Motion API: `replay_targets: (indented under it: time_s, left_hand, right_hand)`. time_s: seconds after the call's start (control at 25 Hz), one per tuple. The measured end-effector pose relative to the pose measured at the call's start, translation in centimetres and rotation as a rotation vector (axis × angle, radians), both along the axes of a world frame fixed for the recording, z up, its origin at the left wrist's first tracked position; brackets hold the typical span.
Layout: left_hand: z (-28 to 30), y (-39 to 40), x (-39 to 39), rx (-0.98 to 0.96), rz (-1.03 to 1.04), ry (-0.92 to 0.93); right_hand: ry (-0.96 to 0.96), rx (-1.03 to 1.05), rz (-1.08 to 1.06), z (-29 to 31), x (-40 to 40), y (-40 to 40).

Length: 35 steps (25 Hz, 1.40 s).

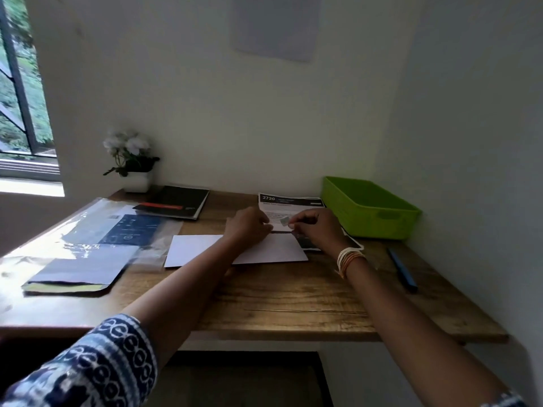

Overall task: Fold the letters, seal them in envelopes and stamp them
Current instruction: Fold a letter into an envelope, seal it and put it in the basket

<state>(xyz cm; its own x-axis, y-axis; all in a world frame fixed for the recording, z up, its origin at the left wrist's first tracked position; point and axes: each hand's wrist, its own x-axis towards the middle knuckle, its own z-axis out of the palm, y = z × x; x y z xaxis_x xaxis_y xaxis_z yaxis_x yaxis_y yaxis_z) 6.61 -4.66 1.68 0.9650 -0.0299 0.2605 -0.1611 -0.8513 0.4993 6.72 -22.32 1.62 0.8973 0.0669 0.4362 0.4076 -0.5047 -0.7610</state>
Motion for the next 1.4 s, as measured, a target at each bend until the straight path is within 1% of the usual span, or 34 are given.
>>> replay_targets:
  time_s: [0.08,0.12,0.2,0.44,0.88,0.96,1.08,1.2,1.24,1.32,1.4]
  left_hand:
    - [-0.5,0.0,0.5,0.089,-0.022,0.035]
    - [-0.7,0.1,0.7,0.099,-0.029,0.040]
    - [-0.8,0.3,0.8,0.084,-0.038,0.039]
    - [-1.1,0.6,0.6,0.138,-0.034,0.040]
    - [-1.5,0.7,0.7,0.123,-0.043,0.024]
    - [-1.4,0.7,0.5,0.123,-0.096,0.003]
    - [-1.2,0.6,0.4,0.223,-0.203,-0.034]
    - [-1.1,0.5,0.7,0.279,-0.212,-0.048]
    - [-1.2,0.5,0.8,0.276,-0.210,-0.048]
    - [-1.5,0.5,1.0,0.261,-0.198,-0.040]
    - [-1.6,0.4,1.0,0.228,-0.185,-0.036]
  right_hand:
    - [0.014,-0.053,-0.019,-0.2,0.6,0.4]
    - [0.024,-0.059,-0.026,-0.4,0.8,0.5]
    - [0.036,-0.076,-0.031,-0.7,0.7,0.6]
    - [0.020,-0.199,-0.061,-1.1,-0.1,0.0]
    - [0.046,-0.267,-0.084,-1.3,-0.4,0.0]
    - [0.053,-0.334,-0.079,-1.1,-0.6,0.1]
    - [0.053,-0.449,-0.074,-0.8,-0.9,0.2]
    - [0.001,-0.517,-0.097,-0.5,-0.9,0.3]
    - [-0.014,-0.526,-0.078,-0.5,-1.0,0.3]
    - [0.023,-0.574,0.009,-0.5,-1.3,0.6]
    - [0.089,-0.699,0.078,-0.7,-1.8,0.9]
